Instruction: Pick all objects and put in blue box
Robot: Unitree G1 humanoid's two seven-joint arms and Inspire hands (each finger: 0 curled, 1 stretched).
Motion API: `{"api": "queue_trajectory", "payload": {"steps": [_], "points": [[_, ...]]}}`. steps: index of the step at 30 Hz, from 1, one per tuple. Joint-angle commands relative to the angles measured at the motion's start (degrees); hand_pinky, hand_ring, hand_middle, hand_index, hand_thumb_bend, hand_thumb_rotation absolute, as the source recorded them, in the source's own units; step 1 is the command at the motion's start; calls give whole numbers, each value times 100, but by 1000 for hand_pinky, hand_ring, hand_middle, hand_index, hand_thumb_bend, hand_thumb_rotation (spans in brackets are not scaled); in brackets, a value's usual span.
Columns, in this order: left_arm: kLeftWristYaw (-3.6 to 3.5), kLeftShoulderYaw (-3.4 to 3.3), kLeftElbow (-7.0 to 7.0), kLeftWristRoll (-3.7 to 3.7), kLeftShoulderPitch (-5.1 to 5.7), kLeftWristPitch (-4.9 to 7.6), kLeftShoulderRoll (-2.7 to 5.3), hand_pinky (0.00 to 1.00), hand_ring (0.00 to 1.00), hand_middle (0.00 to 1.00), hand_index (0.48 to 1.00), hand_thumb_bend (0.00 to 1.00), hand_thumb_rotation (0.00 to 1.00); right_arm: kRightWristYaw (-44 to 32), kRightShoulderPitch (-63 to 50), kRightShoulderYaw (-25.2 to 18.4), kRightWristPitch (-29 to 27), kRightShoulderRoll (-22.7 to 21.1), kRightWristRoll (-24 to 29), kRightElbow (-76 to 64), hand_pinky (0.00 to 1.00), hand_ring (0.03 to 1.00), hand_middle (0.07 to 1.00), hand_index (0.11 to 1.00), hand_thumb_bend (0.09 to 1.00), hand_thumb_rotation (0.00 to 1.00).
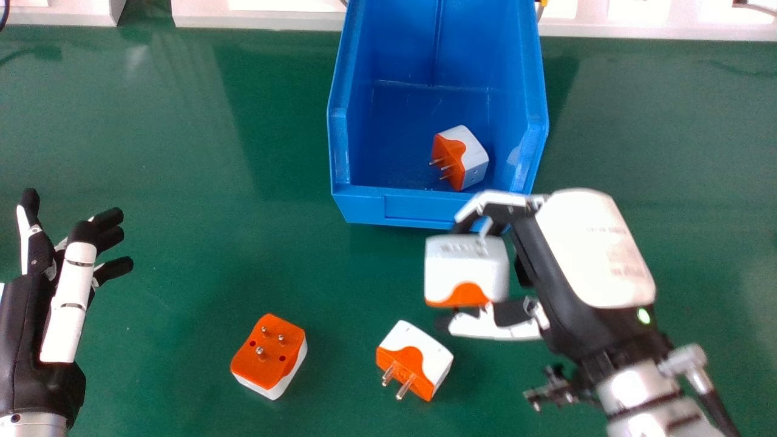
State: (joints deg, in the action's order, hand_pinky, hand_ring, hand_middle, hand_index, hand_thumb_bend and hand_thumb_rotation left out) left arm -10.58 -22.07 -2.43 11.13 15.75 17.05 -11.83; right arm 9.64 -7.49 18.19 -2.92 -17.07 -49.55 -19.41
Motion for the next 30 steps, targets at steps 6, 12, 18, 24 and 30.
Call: {"api": "queue_trajectory", "payload": {"steps": [6,12,18,24,30], "points": [[89,23,11,-21,-64,82,-21,743,827,824,826,473,836,-225,1092,100,276,449,-172,415,78,121,192,470,479,140],[96,25,-2,9,-91,57,-38,738,823,820,824,465,844,-290,2262,132,711,634,-525,1226,85,138,218,471,478,141],[39,4,12,73,-73,29,-53,745,827,820,825,483,828,-457,3372,179,1195,786,-543,2173,130,206,302,475,478,139],[21,-8,47,93,-30,4,-46,748,828,817,822,477,833,-350,4289,234,1422,836,-450,3322,152,235,346,481,480,134],[72,-9,72,70,-13,21,-18,742,821,812,819,493,823,-446,4993,413,1717,868,-510,4104,227,325,466,501,504,33]]}}
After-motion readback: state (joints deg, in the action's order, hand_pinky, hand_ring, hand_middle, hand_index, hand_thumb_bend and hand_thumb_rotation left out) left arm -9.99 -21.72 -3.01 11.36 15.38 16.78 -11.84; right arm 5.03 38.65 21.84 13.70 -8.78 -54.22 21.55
